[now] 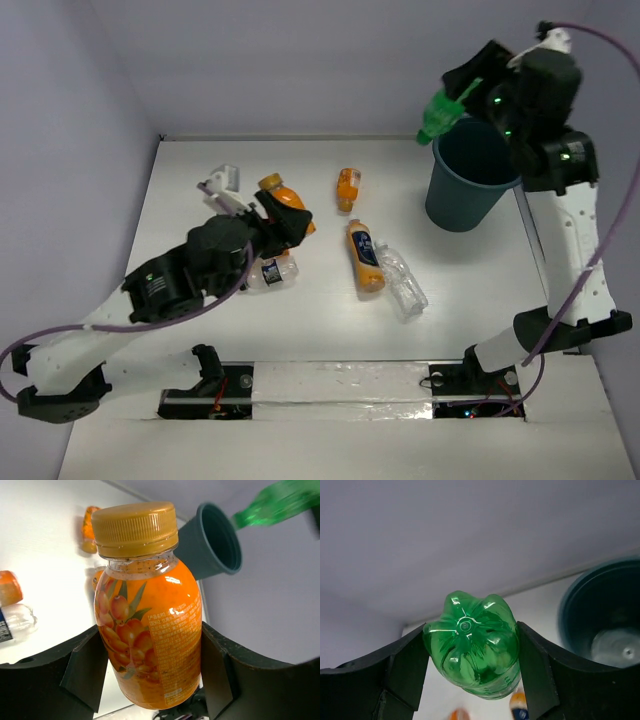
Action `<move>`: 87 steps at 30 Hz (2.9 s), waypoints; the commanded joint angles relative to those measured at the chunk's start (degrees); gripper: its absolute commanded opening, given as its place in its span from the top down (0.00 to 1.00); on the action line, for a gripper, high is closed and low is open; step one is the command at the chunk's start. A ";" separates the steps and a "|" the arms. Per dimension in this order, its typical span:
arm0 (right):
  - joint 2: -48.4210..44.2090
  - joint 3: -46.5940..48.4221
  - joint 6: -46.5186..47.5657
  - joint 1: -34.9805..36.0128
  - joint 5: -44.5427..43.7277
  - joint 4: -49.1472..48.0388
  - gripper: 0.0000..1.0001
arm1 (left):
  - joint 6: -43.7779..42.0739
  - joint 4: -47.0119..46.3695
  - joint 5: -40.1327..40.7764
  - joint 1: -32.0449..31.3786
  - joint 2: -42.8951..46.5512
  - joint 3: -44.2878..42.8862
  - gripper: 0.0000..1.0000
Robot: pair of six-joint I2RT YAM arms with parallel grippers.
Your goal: Put the plastic bottles in the bin
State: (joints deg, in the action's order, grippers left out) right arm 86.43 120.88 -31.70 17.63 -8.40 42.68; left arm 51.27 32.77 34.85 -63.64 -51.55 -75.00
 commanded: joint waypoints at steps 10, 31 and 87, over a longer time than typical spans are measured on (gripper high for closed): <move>0.84 0.68 0.15 -19.81 -12.25 -1.45 0.46 | -10.12 -9.57 -8.39 -0.08 -14.80 -9.54 0.54; -33.06 -37.62 -6.17 -22.37 5.04 -12.35 0.98 | -21.74 -14.38 -14.46 4.57 -62.87 -65.87 0.57; -30.93 -73.69 4.45 -5.59 18.60 -9.01 0.36 | -3.19 -22.67 -24.65 9.58 -22.02 16.99 0.66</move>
State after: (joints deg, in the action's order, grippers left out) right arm 49.32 46.85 -31.97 10.74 8.91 39.72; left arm 44.14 9.28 13.54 -54.24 -75.77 -59.86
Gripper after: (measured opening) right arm 0.591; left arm 0.309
